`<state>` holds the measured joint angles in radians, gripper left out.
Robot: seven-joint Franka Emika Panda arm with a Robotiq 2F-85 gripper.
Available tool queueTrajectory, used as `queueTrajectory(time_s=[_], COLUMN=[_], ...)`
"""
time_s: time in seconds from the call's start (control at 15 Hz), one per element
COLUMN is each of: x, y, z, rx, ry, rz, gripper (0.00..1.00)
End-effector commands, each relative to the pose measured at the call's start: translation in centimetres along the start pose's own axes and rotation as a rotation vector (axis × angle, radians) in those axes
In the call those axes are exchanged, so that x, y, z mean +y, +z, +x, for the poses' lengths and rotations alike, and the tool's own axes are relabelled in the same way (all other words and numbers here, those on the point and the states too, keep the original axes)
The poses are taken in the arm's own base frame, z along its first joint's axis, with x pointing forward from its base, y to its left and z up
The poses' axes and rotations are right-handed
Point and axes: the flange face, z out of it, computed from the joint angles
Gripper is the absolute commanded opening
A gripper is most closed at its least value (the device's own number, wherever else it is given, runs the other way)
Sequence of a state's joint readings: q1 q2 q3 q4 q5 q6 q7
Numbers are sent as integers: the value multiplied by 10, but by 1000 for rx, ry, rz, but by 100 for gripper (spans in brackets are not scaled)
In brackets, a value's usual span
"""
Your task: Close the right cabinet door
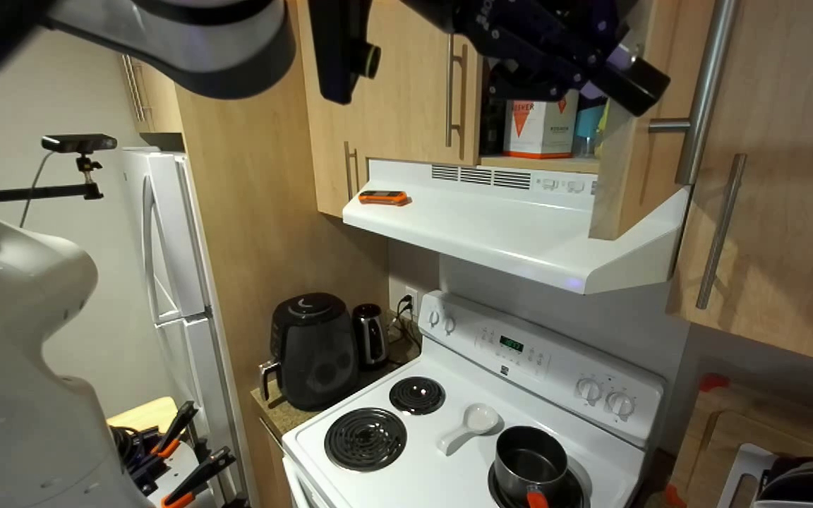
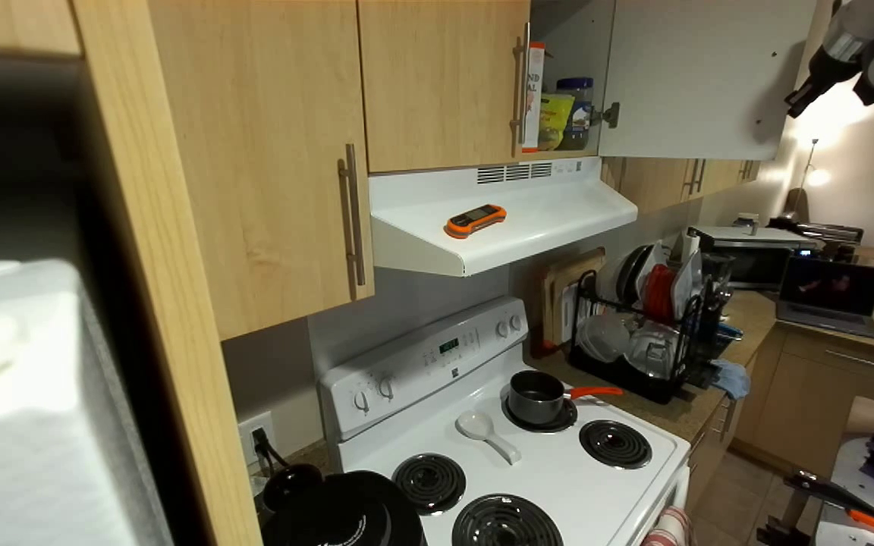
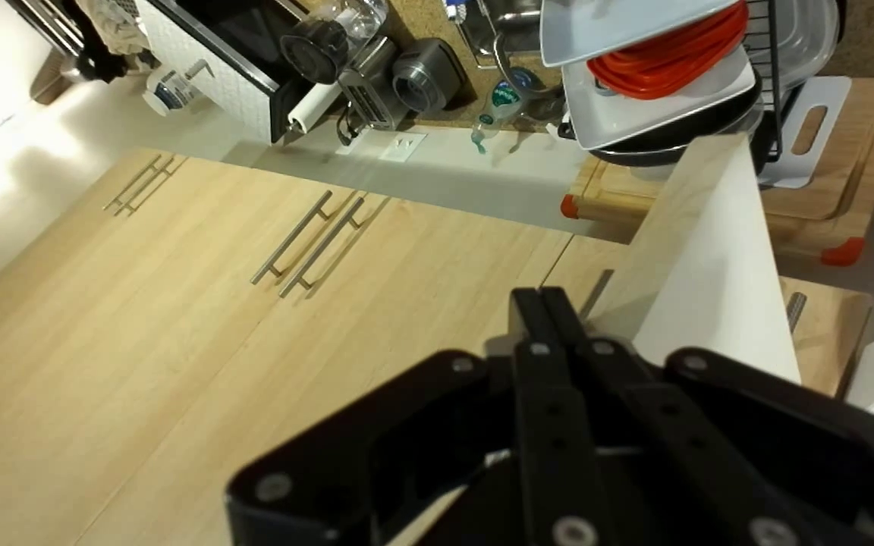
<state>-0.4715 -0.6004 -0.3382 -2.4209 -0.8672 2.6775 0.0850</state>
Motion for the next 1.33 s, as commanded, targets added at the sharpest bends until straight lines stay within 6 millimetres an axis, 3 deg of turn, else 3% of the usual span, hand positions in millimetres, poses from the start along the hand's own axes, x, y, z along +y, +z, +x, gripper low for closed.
queueTrajectory(time_s=[0.0,0.73,1.0,1.27], x=[-7,-38,-72,-122], y=[1,-36,-56,-75], z=[3,-11,-8,-7], rx=[50,150,176,187], ry=[-22,-115,-206,-325], rz=[74,374,470,611], gripper=[3,3,3,3])
